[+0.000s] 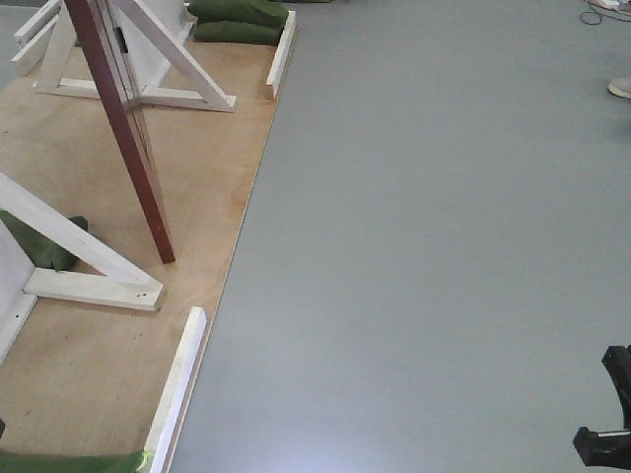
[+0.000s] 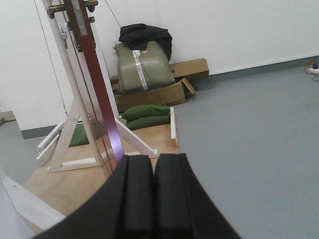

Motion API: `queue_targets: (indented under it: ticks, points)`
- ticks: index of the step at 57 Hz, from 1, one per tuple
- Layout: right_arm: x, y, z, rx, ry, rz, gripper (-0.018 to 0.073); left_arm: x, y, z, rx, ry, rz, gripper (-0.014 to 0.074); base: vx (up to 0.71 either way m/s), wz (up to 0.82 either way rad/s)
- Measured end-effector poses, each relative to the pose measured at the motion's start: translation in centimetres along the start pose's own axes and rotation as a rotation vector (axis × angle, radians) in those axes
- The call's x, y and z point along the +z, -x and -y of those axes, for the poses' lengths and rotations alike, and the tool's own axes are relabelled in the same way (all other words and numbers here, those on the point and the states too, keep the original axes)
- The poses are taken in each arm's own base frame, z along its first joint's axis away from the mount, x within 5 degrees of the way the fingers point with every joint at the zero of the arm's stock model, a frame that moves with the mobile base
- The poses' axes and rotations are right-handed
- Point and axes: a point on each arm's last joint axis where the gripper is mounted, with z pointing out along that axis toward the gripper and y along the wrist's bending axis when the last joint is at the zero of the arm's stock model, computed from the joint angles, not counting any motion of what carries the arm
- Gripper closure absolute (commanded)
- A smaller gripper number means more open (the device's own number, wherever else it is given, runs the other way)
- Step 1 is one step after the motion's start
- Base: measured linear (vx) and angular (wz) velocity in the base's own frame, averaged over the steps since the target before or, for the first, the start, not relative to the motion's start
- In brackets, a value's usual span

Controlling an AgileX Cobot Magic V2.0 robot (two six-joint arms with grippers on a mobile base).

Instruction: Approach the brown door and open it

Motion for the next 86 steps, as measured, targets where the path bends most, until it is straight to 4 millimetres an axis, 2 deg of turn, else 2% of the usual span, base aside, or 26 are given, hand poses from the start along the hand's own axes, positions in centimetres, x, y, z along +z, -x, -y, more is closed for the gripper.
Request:
queue_targets:
  ticks: [86]
  points:
    - [0.0, 0.0, 0.0, 0.0, 0.0, 0.0, 0.0559, 0.0, 0.0, 0.0, 0.0, 0.0, 0.0, 0.0575, 0.39, -0.08]
